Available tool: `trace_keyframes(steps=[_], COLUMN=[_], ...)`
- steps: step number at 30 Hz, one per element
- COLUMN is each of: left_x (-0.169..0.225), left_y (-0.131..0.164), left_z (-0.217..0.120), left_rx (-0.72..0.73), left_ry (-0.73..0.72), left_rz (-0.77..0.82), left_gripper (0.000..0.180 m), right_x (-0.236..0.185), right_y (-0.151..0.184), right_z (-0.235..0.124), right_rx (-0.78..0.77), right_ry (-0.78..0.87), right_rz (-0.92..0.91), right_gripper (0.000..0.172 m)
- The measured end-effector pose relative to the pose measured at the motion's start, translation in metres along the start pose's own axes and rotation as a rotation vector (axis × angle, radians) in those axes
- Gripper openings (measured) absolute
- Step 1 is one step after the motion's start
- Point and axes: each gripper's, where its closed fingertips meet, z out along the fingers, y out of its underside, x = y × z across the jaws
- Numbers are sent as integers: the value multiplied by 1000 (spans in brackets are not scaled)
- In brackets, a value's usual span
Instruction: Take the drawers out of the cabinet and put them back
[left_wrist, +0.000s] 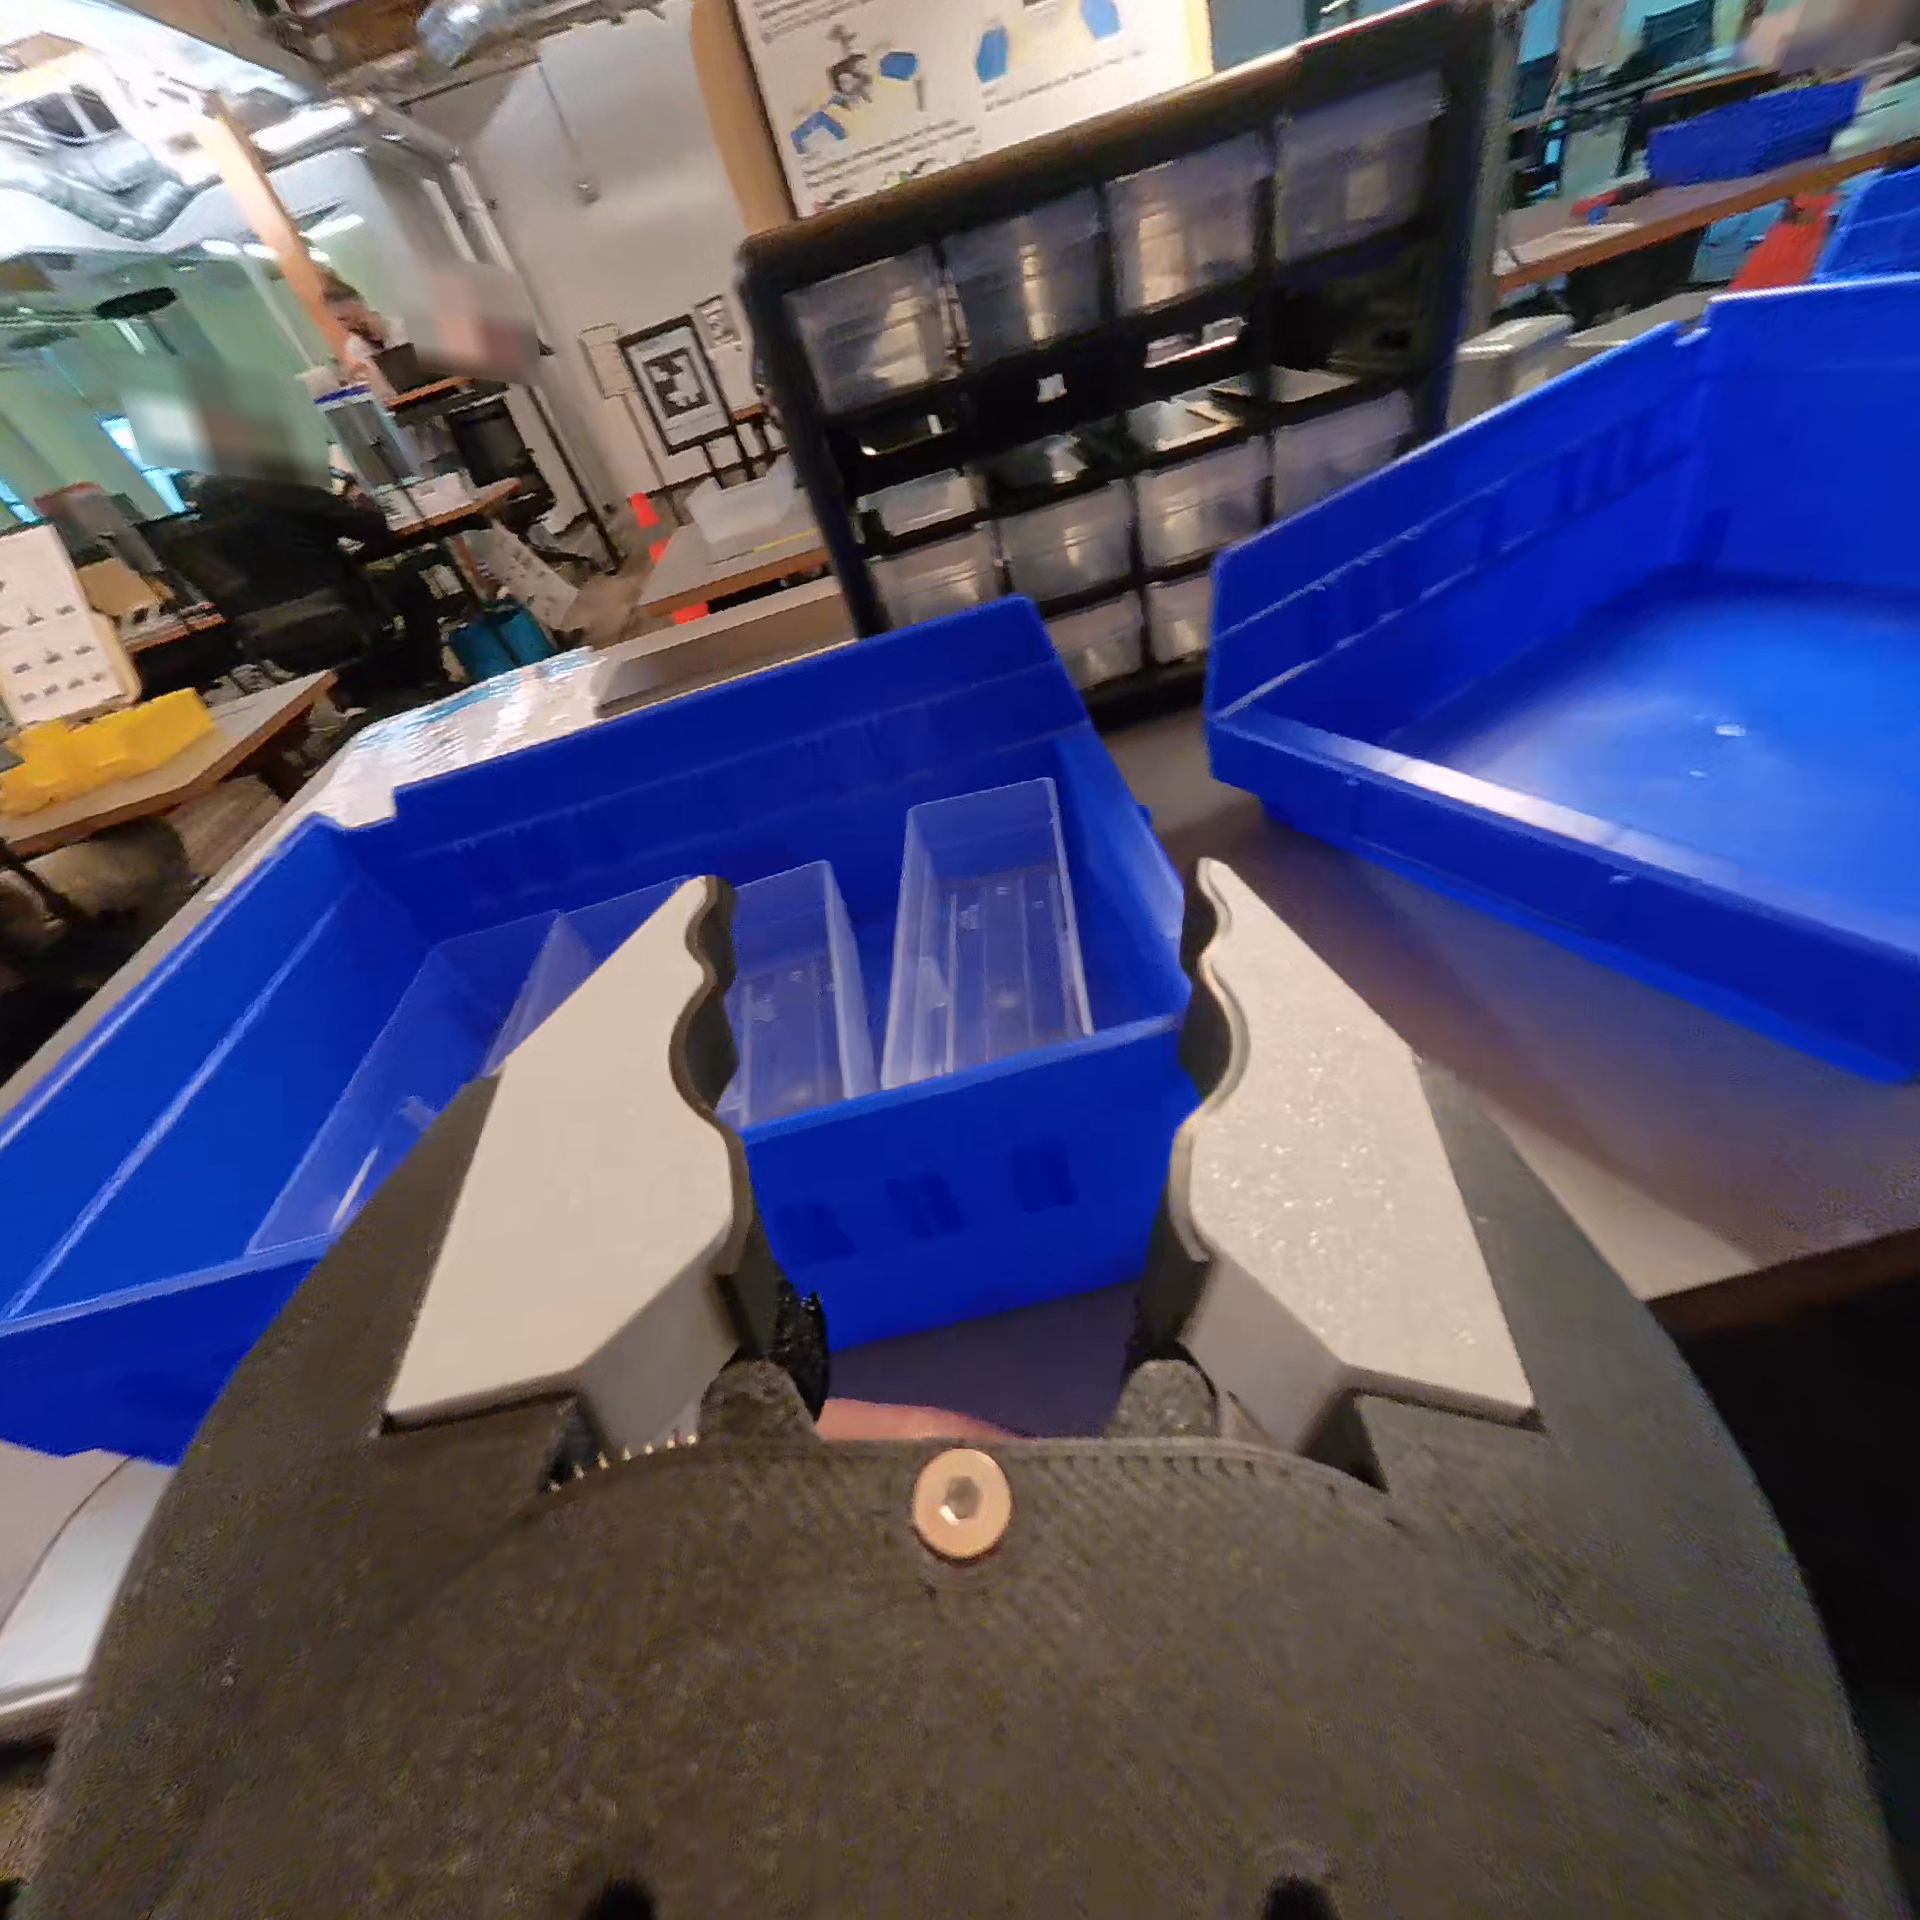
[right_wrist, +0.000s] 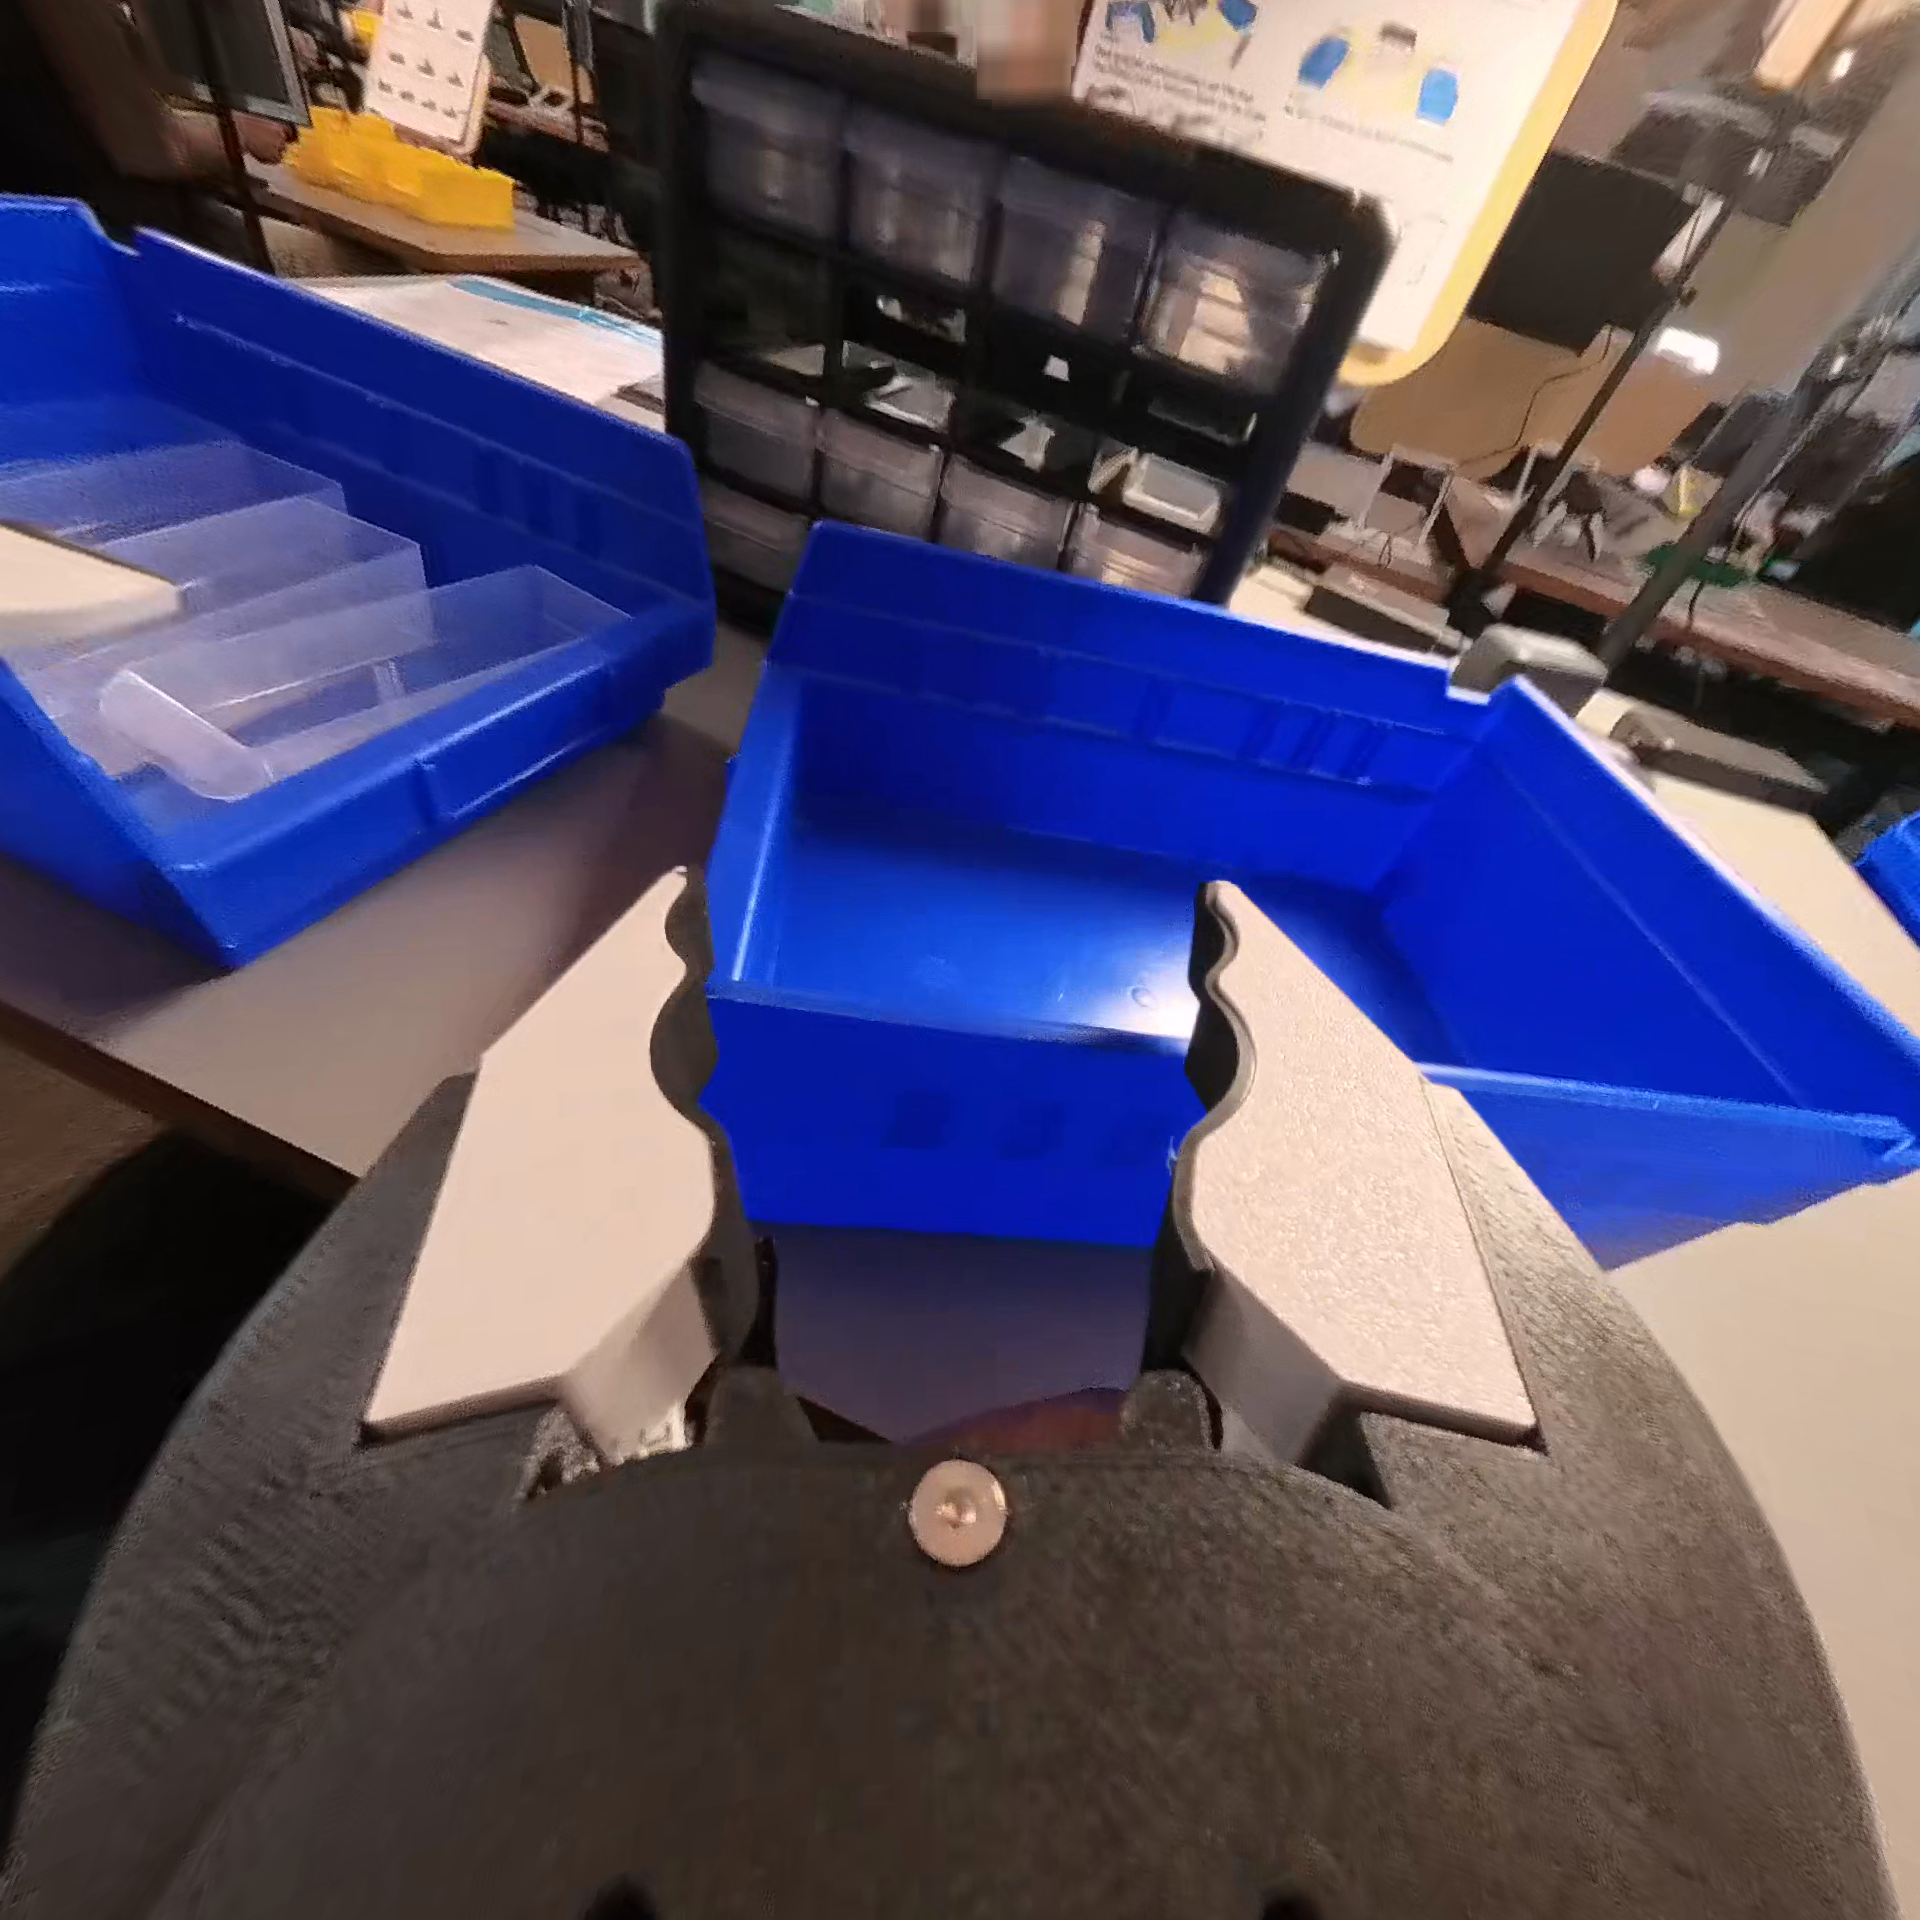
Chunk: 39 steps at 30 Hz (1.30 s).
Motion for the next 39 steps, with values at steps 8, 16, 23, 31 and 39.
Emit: trace_keyframes(steps=[8, 16, 23, 31, 39], left_x=[-70, -6, -8, -35, -5], left_y=[14, -5, 0, 5, 19], left_z=[-3, -11, 1, -3, 3], left_rx=[4, 64, 57, 26, -12], left_ry=[-151, -14, -58, -78, -44], left_rz=[-18, -43, -8, -58, -45], left_gripper=[83, 91, 110, 92, 104], right_x=[67, 79, 113, 177, 201], right_y=[18, 21, 43, 64, 74], right_z=[-17, -32, -29, -45, -46], right_rx=[-65, -55, -98, -131, -141], right_ry=[150, 150, 249, 379, 433], right_rz=[-22, -9, -6, 52, 90], right_gripper=[96, 96, 98, 93, 85])
